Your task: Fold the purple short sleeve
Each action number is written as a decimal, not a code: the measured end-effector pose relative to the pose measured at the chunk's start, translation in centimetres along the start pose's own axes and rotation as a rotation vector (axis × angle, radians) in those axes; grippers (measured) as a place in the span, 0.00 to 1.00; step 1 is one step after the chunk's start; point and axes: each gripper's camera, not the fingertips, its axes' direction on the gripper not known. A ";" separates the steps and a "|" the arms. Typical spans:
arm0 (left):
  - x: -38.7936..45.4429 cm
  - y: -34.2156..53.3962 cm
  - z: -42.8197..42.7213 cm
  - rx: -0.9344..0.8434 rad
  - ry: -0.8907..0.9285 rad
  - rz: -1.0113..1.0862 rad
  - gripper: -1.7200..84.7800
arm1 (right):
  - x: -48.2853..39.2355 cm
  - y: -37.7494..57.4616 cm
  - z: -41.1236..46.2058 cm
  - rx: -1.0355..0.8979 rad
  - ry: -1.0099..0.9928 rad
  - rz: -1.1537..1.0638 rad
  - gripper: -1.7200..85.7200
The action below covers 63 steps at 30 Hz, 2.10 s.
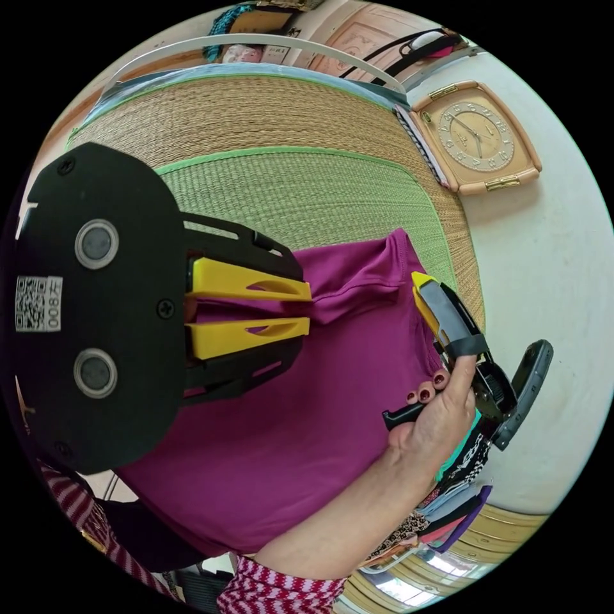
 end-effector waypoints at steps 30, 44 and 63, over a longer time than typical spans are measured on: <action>-2.4 2.4 -3.3 0.090 -0.067 -0.112 0.06 | 3.9 -3.9 2.2 -0.063 -0.312 0.032 0.04; -5.2 2.7 -2.9 0.022 0.031 -0.142 0.04 | 1.7 -2.0 -1.1 0.065 -0.372 0.006 0.02; -11.4 4.3 -5.2 0.014 0.129 -0.227 0.04 | 0.2 13.1 -9.1 0.057 -0.165 0.221 0.02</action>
